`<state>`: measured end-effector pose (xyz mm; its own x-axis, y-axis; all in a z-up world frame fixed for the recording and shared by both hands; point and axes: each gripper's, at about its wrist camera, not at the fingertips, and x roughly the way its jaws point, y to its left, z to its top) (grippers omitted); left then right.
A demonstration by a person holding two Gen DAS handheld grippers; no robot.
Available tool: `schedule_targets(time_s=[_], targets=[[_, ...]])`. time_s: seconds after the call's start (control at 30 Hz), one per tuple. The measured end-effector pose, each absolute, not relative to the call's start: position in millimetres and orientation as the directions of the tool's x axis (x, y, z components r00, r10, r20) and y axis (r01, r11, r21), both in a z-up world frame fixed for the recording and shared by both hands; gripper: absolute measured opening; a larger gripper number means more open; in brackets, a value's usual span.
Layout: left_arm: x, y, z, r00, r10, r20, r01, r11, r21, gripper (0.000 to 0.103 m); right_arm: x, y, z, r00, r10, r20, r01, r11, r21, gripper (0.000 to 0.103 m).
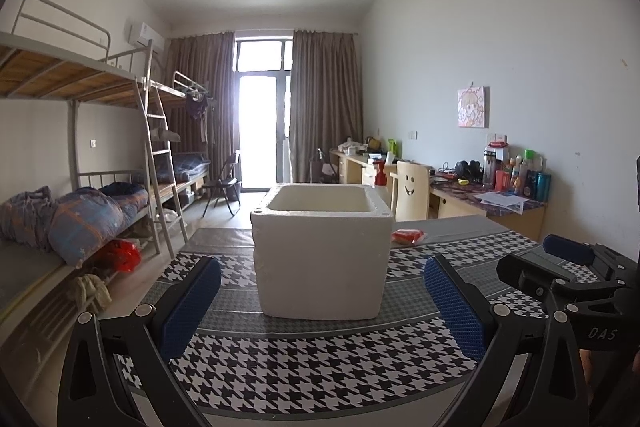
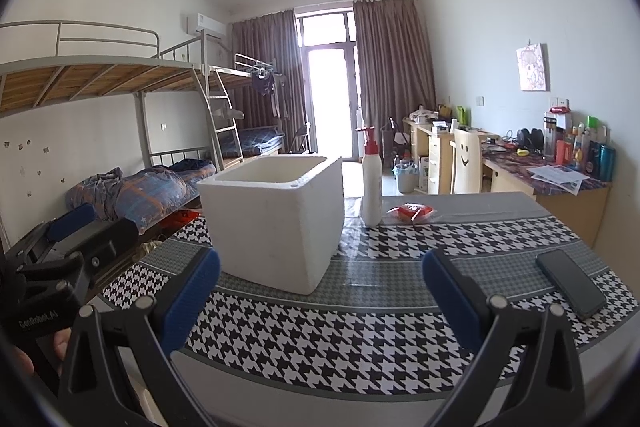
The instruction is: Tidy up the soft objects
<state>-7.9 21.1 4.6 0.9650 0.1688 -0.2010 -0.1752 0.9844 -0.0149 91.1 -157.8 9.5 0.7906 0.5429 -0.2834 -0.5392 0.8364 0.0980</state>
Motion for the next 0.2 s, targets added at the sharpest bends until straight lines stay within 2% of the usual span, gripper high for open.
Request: schedule_targets(time_s=[0.2], targets=[[-8.1,18.8,3.4,0.965,0.156,-0.209,-0.163,0.987,-0.013,0.102,93.6,-160.5,9.7,0.792,0.541,-0.284,-0.535,0.838,0.102,0.102]])
